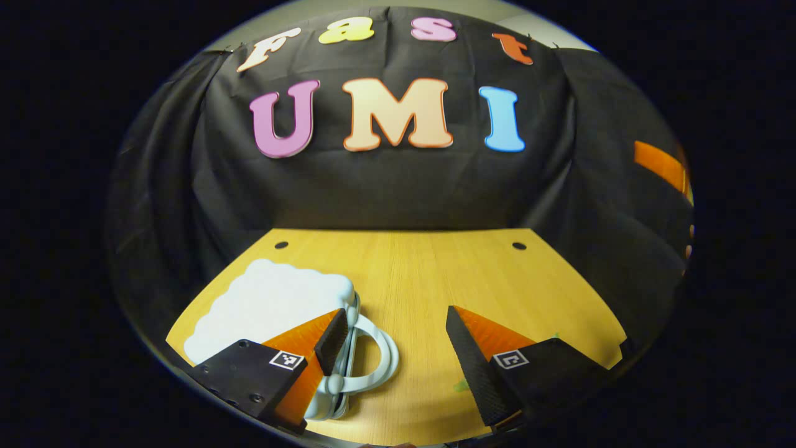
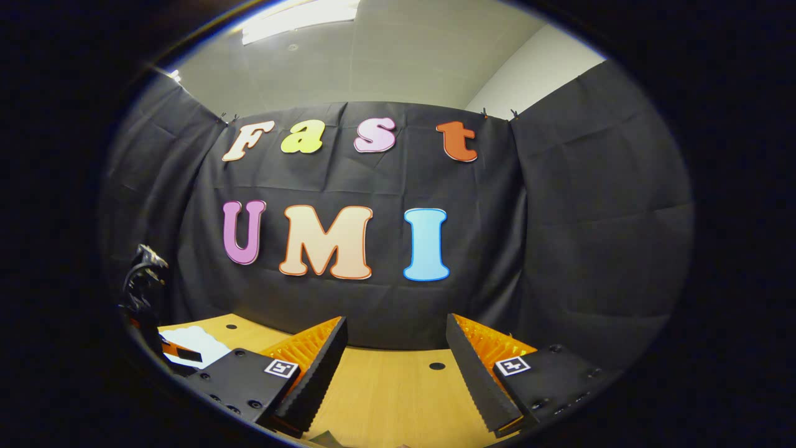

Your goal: First open the suitcase, pack the skin care products into it, and then close the suitcase.

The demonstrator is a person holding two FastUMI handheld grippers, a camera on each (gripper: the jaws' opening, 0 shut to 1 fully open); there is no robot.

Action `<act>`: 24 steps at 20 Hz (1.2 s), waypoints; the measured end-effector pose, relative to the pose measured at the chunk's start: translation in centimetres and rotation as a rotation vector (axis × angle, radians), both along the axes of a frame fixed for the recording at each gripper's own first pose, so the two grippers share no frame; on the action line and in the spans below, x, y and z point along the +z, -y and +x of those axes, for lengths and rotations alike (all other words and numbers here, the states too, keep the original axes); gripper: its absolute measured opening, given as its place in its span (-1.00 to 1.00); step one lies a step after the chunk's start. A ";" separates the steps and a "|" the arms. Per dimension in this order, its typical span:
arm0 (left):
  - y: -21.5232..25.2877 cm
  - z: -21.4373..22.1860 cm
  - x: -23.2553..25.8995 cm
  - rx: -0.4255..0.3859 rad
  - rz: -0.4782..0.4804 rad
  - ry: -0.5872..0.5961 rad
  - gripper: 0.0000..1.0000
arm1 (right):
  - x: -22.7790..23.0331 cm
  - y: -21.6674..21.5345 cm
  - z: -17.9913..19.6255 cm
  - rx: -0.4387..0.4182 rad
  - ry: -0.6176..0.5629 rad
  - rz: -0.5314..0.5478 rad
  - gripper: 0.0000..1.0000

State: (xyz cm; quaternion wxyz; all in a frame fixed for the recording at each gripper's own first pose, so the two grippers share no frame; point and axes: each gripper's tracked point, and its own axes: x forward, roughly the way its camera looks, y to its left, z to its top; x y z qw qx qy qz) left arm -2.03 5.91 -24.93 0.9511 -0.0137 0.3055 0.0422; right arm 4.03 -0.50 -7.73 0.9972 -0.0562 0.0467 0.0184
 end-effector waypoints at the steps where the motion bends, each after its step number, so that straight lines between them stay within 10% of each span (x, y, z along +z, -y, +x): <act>1: 0.0 -0.1 -1.5 0.000 -0.005 -0.052 0.89 | -0.1 0.5 0.1 -0.020 -0.005 -0.013 0.97; 14: 1.1 -0.2 -10.4 -0.009 -0.127 -0.379 0.84 | 1.4 3.4 -0.4 -0.116 0.009 -0.140 0.96; 24: 0.2 -0.3 -12.4 0.000 -0.155 -0.468 0.10 | 1.9 3.3 -1.2 -0.104 0.032 -0.151 0.96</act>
